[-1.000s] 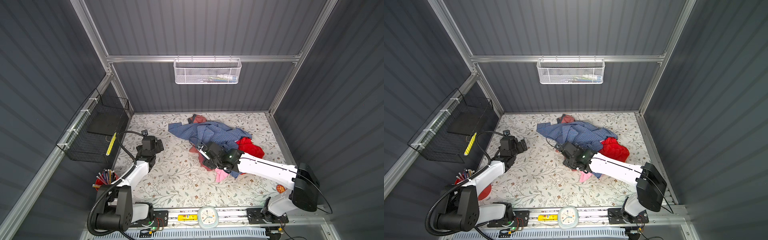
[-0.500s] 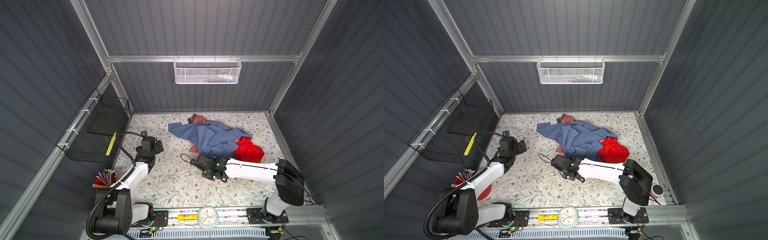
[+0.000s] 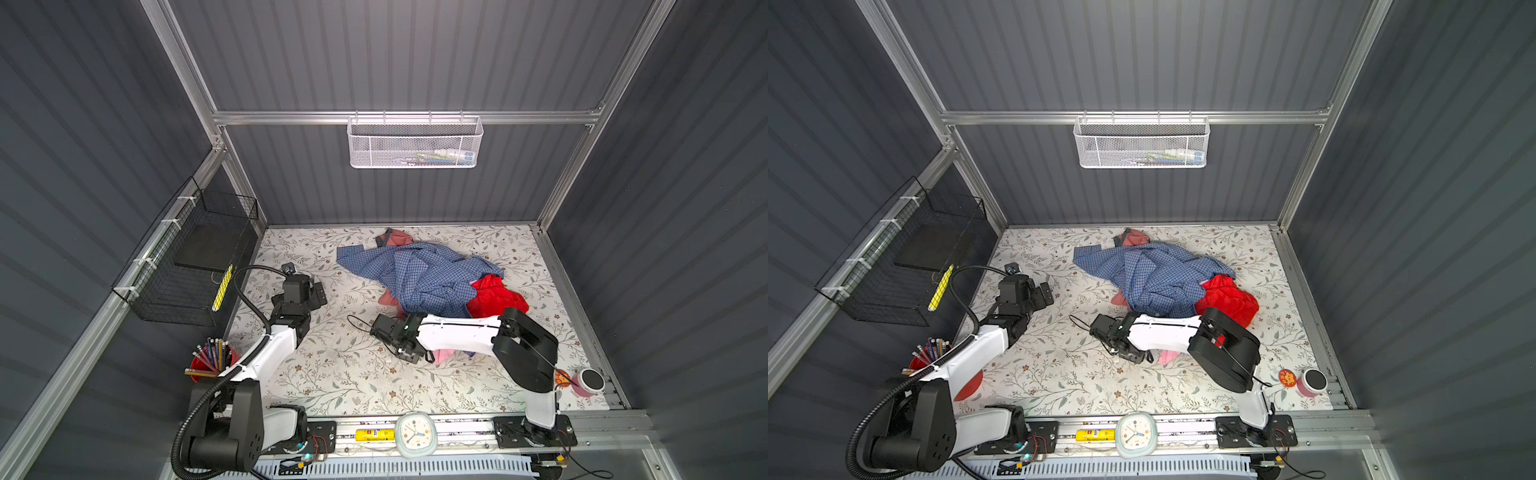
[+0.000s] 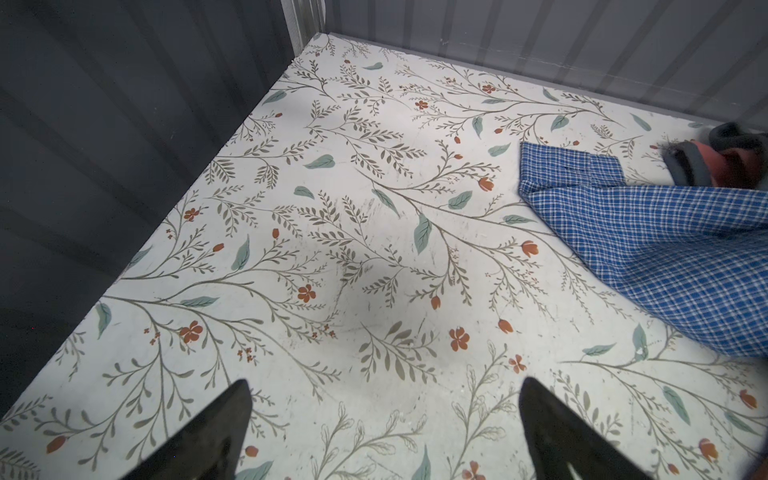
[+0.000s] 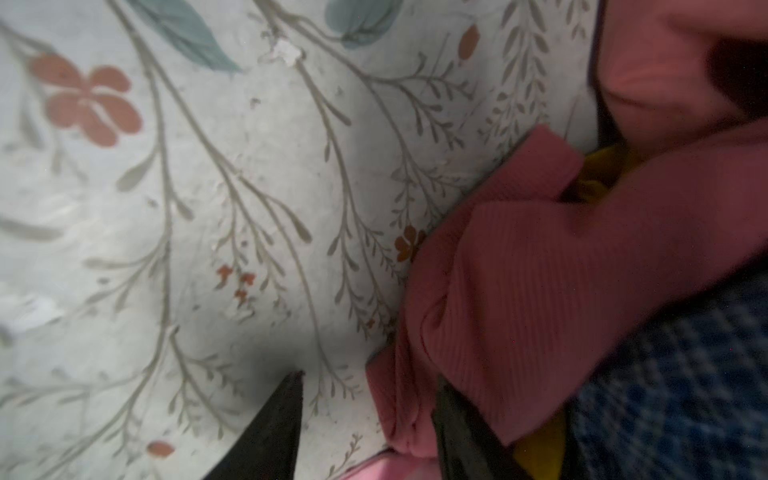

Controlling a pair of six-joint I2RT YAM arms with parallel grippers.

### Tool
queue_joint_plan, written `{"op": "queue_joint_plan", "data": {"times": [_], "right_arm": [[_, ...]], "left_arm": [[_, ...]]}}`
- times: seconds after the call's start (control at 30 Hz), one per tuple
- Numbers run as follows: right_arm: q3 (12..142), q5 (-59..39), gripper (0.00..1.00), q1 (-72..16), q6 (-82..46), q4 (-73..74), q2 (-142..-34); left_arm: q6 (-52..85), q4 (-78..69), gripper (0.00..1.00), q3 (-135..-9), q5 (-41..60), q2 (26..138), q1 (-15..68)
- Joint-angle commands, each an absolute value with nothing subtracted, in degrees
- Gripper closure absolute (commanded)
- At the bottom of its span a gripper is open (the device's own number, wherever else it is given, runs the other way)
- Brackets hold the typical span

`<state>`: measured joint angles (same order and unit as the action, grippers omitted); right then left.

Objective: Pick out a specific cloth from the pile

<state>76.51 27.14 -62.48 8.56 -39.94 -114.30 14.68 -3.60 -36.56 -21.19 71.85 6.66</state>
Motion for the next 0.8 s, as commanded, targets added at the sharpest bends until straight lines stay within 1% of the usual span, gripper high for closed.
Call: {"op": "queue_joint_plan", "data": {"times": [0.0, 0.03, 0.07, 0.2, 0.33, 0.37, 0.57, 0.77], "right_arm": [[78.3, 29.2, 0.48, -60.7, 6.6, -42.3, -117.1], [78.7, 29.1, 0.48, -60.3, 6.5, -42.4, -117.8], [79.1, 29.2, 0.5, -59.8, 6.7, -42.6, -118.4], [80.1, 29.7, 0.73, -58.7, 7.7, -43.2, -119.6], [79.5, 27.9, 0.96, -58.6, 7.7, -42.2, -117.4], [79.3, 27.4, 0.99, -58.6, 7.5, -41.7, -116.6], [80.1, 27.8, 1.0, -58.1, 6.5, -39.9, -107.6], [83.1, 26.9, 1.0, -52.6, 2.2, -39.1, -96.1]], "left_arm": [[15.2, -2.5, 0.0, -35.6, -21.2, 70.3, 6.3], [15.2, -2.5, 0.0, -35.6, -21.3, 70.4, 6.4], [15.1, -2.5, 0.0, -35.7, -21.4, 70.5, 6.3], [15.2, -2.3, 0.0, -35.9, -21.4, 70.8, 6.4], [15.3, -2.3, 0.0, -36.2, -21.4, 71.0, 6.4], [15.2, -2.3, 0.0, -36.2, -21.4, 71.0, 6.3], [15.2, -2.1, 0.0, -36.1, -21.5, 71.1, 6.3], [15.2, -2.1, 0.0, -35.9, -21.3, 71.3, 6.3]]}}
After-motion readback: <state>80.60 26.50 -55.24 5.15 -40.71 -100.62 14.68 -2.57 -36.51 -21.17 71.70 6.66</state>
